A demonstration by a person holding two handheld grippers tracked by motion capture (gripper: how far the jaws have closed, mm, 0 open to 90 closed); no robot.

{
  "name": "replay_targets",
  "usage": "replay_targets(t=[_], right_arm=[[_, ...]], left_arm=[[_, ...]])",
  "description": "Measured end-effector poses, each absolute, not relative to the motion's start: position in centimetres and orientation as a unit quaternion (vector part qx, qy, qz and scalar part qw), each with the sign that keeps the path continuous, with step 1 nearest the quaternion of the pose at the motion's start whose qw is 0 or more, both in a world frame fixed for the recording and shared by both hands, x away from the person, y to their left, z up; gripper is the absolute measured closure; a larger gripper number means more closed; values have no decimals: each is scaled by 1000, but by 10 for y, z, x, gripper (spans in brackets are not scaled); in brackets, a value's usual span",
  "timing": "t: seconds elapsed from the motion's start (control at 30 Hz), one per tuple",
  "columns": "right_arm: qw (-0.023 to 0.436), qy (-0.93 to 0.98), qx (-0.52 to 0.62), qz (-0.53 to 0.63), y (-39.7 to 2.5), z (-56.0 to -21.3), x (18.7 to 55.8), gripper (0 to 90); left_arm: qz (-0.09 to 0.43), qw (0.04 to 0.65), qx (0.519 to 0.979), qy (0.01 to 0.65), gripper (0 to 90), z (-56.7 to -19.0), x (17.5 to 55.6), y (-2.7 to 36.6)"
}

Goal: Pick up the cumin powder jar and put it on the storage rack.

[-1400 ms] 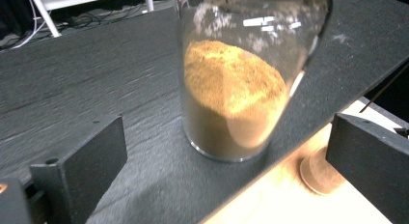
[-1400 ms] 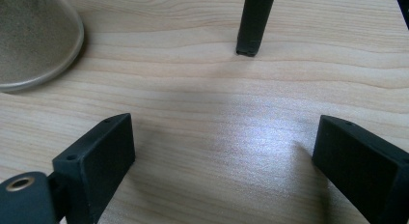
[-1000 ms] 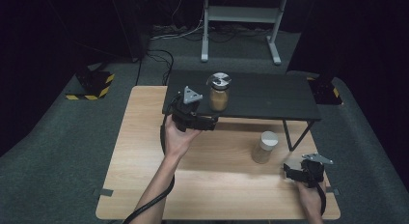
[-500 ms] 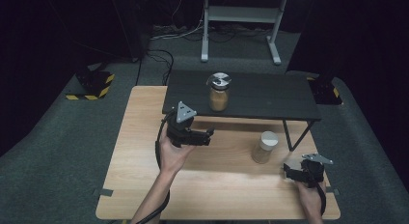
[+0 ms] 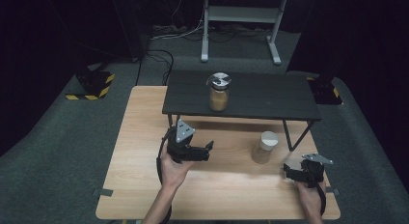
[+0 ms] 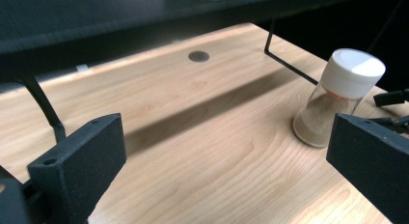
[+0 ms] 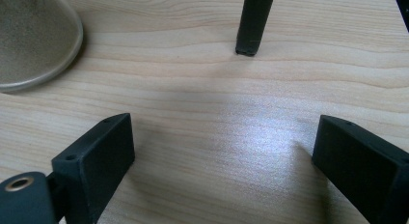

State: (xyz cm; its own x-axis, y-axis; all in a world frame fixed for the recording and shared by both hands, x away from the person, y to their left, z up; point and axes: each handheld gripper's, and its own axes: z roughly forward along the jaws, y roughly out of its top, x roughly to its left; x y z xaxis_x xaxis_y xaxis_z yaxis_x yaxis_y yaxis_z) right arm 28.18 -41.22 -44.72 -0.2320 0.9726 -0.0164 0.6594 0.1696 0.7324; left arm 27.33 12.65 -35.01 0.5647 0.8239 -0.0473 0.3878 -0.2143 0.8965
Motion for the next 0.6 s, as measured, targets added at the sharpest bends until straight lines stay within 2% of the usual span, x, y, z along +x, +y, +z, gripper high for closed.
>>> replay_targets(t=[0.4, 0.6], right_arm=[[253, 722, 565, 309, -412, -447, 282, 69], [253, 721, 566, 309, -412, -447, 282, 69]], left_arm=[[205, 442, 772, 408, 4, -390, 283, 110], [193, 406, 790, 418, 3, -416, 296, 99]])
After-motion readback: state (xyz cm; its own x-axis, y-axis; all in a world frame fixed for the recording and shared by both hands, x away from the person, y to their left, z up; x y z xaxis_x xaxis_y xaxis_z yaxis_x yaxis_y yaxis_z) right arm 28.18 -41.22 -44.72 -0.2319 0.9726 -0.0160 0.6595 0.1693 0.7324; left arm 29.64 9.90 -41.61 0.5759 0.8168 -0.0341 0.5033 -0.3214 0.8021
